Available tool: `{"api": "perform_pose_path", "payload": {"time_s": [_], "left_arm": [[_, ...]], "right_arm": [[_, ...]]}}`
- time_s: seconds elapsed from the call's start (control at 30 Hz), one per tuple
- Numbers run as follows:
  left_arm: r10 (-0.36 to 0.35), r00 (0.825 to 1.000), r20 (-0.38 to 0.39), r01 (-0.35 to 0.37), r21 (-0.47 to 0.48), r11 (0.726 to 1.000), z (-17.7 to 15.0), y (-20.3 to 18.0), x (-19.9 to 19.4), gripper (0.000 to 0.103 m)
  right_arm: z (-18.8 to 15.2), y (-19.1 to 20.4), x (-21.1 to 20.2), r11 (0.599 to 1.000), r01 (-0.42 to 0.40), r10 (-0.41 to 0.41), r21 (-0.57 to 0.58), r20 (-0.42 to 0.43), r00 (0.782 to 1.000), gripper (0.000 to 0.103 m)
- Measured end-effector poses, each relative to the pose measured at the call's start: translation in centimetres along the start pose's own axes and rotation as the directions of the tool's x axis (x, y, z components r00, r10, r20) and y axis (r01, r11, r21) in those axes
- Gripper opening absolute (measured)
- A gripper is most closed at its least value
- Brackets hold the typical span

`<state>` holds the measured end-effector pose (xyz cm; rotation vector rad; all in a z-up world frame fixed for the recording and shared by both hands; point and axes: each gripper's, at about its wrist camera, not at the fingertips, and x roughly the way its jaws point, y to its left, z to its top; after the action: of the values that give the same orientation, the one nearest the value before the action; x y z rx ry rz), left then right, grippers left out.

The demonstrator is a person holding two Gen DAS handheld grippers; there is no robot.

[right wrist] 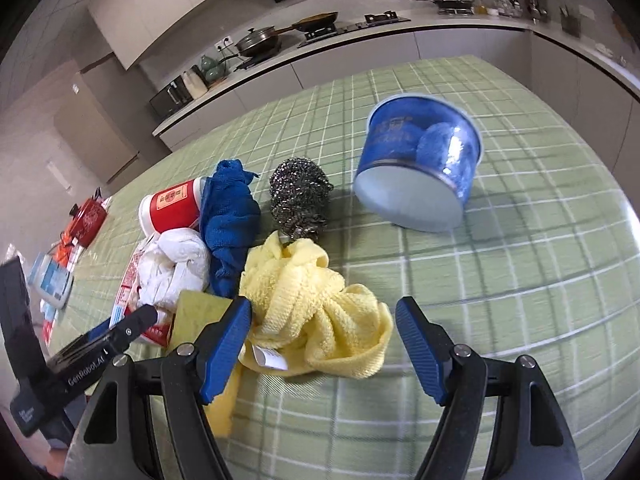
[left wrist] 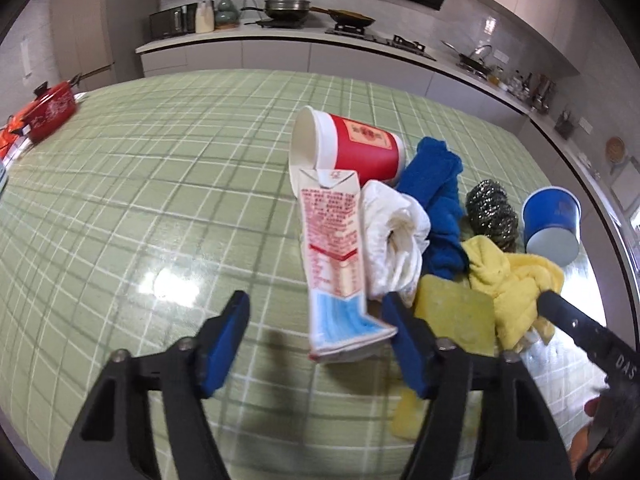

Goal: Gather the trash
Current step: 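Grasp the yellow cloth with the right tool while the left tool grasps the milk carton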

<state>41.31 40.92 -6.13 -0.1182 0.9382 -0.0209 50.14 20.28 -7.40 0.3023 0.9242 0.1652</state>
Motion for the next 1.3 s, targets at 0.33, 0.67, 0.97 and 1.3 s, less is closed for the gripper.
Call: {"api": "perform_pose_path", "payload": {"time_s": [0.33,0.67,0.97,1.3], "left_arm": [[-0.049,0.999,-0.015,0.049,0.044,0.998,0.0,1.4,-0.4,0.046],[-0.084,0.996,0.006,0.084,0.046,0.995,-0.6,2.0,-0.7,0.035],[-0.087,0.996,-0.003,0.087,0.034,0.996,-2.1,3.8,-2.7,0.035],[-0.096,0.994,-0.059,0.095,-0.024,0.995,-2.0,4.1,-0.5,0.049]], "right_arm": [[-0.2,1.7,0.9,1.000,0.023,-0.024,0.019,0.006,1.000,0.076],[-0.2,2.1,2.1,0.998,-0.053,0.054,0.042,-0.021,0.998,0.051],[-1.9,2.5,-1.0,1.000,0.016,-0.016,-0.008,0.009,1.000,0.046],[-2.0,0.5,0.4,0.998,0.023,-0.022,0.054,-0.021,1.000,0.060]]}}
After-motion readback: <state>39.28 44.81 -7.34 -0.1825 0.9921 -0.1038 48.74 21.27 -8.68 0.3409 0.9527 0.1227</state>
